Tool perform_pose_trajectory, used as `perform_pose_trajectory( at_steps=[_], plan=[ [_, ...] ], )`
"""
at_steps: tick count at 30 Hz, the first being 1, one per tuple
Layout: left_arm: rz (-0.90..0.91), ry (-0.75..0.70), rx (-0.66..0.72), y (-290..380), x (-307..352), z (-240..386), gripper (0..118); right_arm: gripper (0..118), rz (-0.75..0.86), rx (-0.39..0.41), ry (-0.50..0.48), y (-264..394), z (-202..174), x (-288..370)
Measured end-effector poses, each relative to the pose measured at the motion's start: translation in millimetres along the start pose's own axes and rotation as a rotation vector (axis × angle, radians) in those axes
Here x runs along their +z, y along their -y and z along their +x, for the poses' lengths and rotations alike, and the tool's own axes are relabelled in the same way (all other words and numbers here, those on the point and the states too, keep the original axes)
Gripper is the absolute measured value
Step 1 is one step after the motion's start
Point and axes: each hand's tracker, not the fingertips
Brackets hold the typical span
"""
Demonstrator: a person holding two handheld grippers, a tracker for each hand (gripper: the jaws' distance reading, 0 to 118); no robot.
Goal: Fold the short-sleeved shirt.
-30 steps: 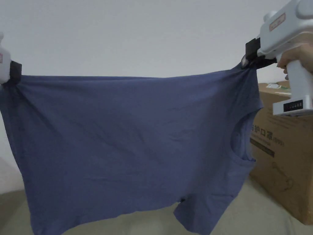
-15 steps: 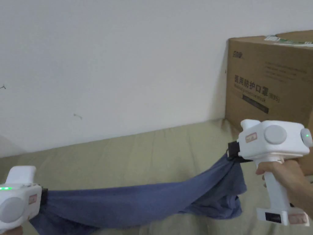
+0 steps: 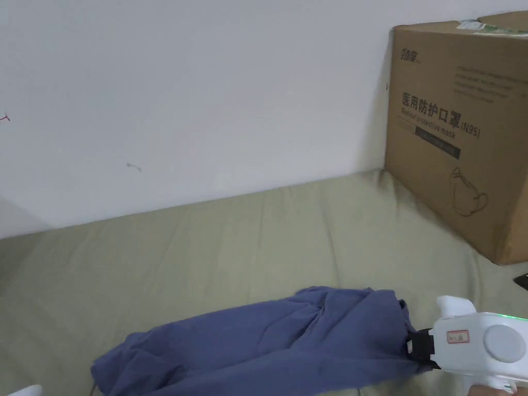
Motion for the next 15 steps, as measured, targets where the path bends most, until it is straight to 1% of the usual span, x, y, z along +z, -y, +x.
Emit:
perform_pose_trajectory(
  at_steps=[2, 4, 6, 9, 12, 14, 15],
  plan=[
    [-0.001, 0.026, -0.048, 17.8, 22.1, -4.2, 1, 1, 0.003, 0.011, 0.002, 10.6, 0.8, 22.7],
    [0.010, 0.005, -0.095, 37.8, 47.5, -6.7, 1, 1, 0.016, 0.053, -0.009, 30.4, -3.4, 52.6],
    [0.024, -0.008, -0.113, 62.1, 68.4, -17.9, 1, 1, 0.016, 0.066, -0.021, 53.9, 2.0, 84.0],
    [0.028, -0.003, -0.152, 103.1, 109.6, -31.6, 1, 1, 0.022, 0.070, -0.022, 100.3, 8.7, 128.1],
    [0.038, -0.011, -0.181, 145.5, 147.6, -41.7, 1, 1, -0.036, 0.111, 0.009, 151.7, 18.2, 157.1],
    [0.034, -0.025, -0.227, 176.8, 168.5, -42.8, 1, 1, -0.052, 0.074, 0.005, 185.2, 29.4, 175.0],
    [0.025, -0.030, -0.249, 192.3, 177.3, -45.0, 1, 1, -0.058, 0.031, -0.012, 202.7, 35.3, 183.2]
  ],
)
